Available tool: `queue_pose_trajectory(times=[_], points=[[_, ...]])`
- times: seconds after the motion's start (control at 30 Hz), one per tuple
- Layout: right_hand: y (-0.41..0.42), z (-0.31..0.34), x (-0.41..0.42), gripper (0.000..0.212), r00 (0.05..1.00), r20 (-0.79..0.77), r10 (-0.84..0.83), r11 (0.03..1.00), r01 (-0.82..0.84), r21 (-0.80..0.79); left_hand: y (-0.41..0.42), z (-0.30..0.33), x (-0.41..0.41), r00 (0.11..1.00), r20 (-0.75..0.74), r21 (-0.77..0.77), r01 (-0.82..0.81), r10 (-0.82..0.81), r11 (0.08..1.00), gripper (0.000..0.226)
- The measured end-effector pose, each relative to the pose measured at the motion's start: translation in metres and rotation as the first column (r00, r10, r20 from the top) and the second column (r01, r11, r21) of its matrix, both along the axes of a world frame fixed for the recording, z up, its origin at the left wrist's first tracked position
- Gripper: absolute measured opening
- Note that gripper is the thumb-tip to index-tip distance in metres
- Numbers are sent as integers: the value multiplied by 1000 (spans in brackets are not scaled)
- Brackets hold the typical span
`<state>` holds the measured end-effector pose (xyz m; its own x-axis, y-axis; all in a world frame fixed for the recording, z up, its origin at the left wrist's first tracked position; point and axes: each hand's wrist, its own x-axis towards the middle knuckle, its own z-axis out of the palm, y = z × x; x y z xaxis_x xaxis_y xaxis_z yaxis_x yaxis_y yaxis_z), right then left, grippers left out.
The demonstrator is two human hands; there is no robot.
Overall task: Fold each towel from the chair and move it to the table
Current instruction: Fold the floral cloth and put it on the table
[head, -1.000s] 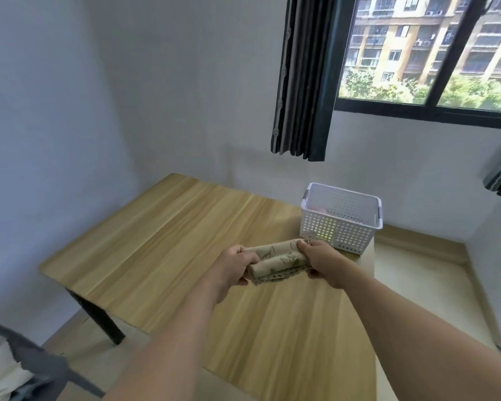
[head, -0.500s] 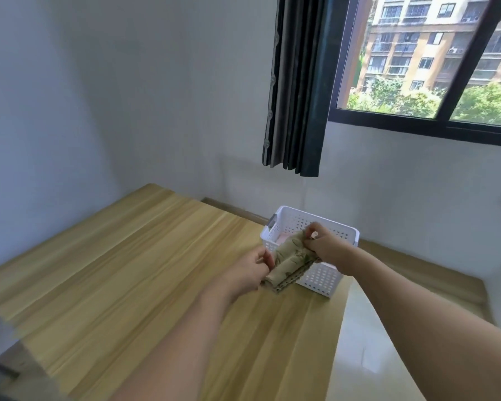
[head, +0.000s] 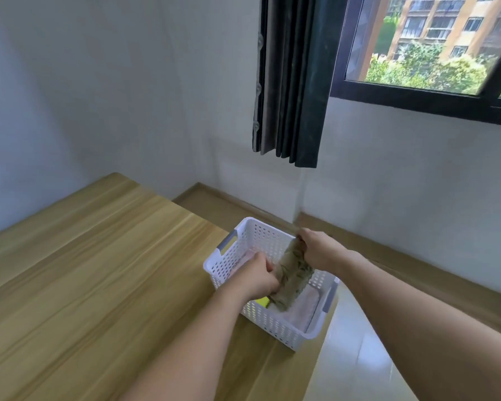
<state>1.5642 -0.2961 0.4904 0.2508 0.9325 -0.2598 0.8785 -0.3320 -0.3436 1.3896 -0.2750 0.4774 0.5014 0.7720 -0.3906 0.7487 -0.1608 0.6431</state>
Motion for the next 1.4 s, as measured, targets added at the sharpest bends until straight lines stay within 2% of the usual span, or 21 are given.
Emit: queue_pose_trajectory(times=[0.07,0.13,0.2,0.3,0.43,0.63,0.83,0.97,1.03,1.1,1.13,1.2,1.3,1.4], points=[[16,-26,16,30,999,19,30,996,-28,-88,15,-24,27,976,-212,4,60,-58,998,3],[29,-51,22,19,997,39,70,984,-63,-165,27,-46,45,913,-394,-48,97,-108,994,16],[43,-76,22,20,994,43,103,976,-93,-197,40,-68,55,845,-515,-122,92,-142,988,20],[61,-110,14,27,995,10,98,979,-94,-183,60,-98,57,735,-652,-212,64,-190,975,9],[79,-138,7,28,996,-37,76,981,-81,-179,78,-130,56,638,-747,-223,20,-184,975,29],[99,-164,6,28,998,-62,23,980,-35,-198,91,-155,52,607,-785,-167,-16,-123,986,34],[103,-187,0,34,1000,-14,8,972,-11,-234,98,-176,55,595,-799,-81,26,-81,996,34],[100,-187,1,34,999,-50,-19,980,8,-200,98,-173,57,582,-808,-101,10,-88,995,21],[93,-175,4,33,995,-80,-52,982,37,-185,96,-162,56,608,-791,-109,-25,-72,994,29],[84,-157,6,29,989,-111,-96,984,77,-160,94,-141,53,672,-740,-90,-39,-41,995,37],[77,-145,5,29,986,-122,-112,985,93,-147,92,-127,50,706,-708,-54,-26,-20,998,34],[64,-120,2,32,984,-132,-118,989,105,-102,86,-93,40,770,-636,117,26,55,993,31],[42,-80,-10,29,989,-112,-101,995,100,-9,72,-50,12,844,-527,411,152,98,899,29],[20,-44,-35,30,993,-87,-73,994,80,76,55,-26,-27,873,-482,541,226,79,810,25]])
